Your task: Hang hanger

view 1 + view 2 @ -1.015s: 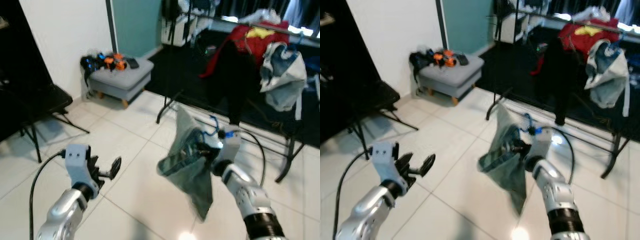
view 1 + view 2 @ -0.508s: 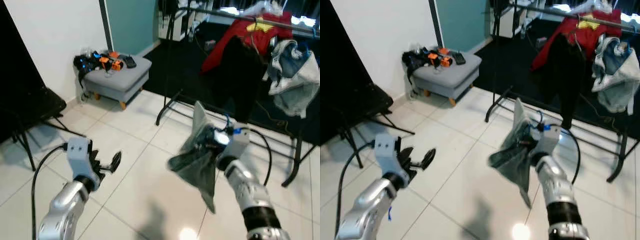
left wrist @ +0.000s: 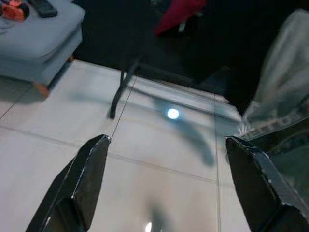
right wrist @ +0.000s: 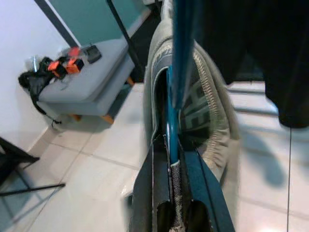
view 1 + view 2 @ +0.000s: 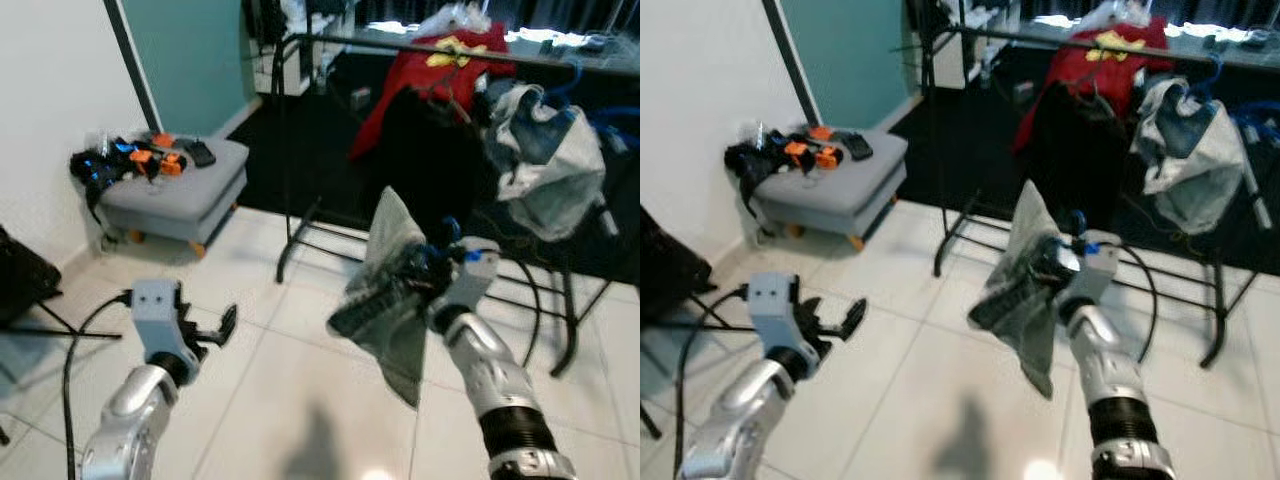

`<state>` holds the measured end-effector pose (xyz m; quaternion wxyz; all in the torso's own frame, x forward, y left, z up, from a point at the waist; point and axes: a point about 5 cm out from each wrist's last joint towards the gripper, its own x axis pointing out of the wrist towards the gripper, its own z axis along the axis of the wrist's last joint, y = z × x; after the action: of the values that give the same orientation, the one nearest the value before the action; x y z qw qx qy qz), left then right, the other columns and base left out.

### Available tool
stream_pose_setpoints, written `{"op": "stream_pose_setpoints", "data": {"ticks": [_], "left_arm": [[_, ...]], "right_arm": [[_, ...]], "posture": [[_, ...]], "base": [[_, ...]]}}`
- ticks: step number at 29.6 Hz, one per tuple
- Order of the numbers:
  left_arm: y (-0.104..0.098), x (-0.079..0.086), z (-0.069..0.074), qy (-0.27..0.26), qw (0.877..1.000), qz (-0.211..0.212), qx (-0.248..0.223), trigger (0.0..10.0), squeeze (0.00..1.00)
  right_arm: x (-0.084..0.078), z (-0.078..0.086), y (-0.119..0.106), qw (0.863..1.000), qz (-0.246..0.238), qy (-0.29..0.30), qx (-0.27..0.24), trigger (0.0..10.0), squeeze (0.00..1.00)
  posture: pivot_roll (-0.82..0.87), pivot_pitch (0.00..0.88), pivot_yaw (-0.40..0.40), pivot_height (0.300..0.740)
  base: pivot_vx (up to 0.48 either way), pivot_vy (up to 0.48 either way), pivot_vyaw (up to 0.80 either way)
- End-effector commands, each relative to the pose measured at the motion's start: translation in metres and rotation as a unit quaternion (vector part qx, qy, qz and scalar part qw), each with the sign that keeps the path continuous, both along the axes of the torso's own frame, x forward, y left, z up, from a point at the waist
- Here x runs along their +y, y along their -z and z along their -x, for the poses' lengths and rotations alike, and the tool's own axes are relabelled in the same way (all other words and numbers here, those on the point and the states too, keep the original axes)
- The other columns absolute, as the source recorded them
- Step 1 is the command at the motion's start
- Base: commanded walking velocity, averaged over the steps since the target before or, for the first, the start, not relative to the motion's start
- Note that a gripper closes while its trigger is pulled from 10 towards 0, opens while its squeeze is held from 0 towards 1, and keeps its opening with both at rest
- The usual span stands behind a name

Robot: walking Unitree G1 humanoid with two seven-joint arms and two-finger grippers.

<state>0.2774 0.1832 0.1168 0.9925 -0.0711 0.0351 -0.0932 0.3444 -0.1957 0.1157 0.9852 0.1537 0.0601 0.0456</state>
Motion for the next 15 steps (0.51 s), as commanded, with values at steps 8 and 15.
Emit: {"op": "stream_pose_setpoints", "data": {"ticks": [8,15], "left_arm": [[0.0097,0.0094,0.0041,-0.009,1.000,-0.010,0.021,10.0,0.00],[0.0097,0.0080,0.0044,0.010,1.000,-0.006,0.024,10.0,0.00]], "right_arm": [[0.0104,-0.0015,-0.0020,1.000,0.004,-0.018,-0.011,10.0,0.00],[0.0143,-0.0020,-0.0023,0.999,0.011,-0.031,-0.016,10.0,0.00]], "posture": [[-0.09,0.067,0.010,0.740],[-0.08,0.065,0.008,0.740]], "base": [[0.469,0.000,0.00],[0.469,0.000,0.00]]}}
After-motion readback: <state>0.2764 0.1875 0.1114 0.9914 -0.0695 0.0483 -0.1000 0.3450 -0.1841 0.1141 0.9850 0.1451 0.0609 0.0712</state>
